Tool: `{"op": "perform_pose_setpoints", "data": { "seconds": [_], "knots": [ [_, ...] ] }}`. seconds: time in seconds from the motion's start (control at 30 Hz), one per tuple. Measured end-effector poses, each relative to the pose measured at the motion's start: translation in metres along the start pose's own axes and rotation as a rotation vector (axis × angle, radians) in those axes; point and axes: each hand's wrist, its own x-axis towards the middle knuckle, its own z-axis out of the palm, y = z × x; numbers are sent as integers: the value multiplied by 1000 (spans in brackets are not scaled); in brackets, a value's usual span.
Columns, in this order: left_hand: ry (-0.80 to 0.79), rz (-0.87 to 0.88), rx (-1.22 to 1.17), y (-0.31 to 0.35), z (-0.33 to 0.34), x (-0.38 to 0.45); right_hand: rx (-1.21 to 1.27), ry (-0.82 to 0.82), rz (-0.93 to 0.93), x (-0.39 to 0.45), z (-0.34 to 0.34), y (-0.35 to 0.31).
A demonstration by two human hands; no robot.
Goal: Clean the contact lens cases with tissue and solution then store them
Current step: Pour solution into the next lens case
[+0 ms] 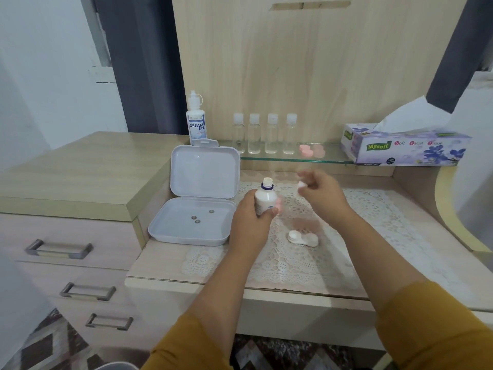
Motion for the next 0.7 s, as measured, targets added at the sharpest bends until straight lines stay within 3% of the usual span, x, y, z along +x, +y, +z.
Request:
{"op": "perform_pose_setpoints", "data": {
  "seconds": [0.13, 0.43, 0.6, 0.7],
  "knots": [
    [-10, 1, 4, 0, -1, 0, -168, 5, 123, -3, -6, 29],
    [-3, 12, 10, -1, 0, 1, -155, -42, 128, -15, -12, 33],
    [16, 18, -9, -2, 0, 1, -119, 55, 127, -41, -27, 18],
    [11, 30, -15, -2, -1, 0, -128, -78, 174, -68, -32, 11]
  ]
}}
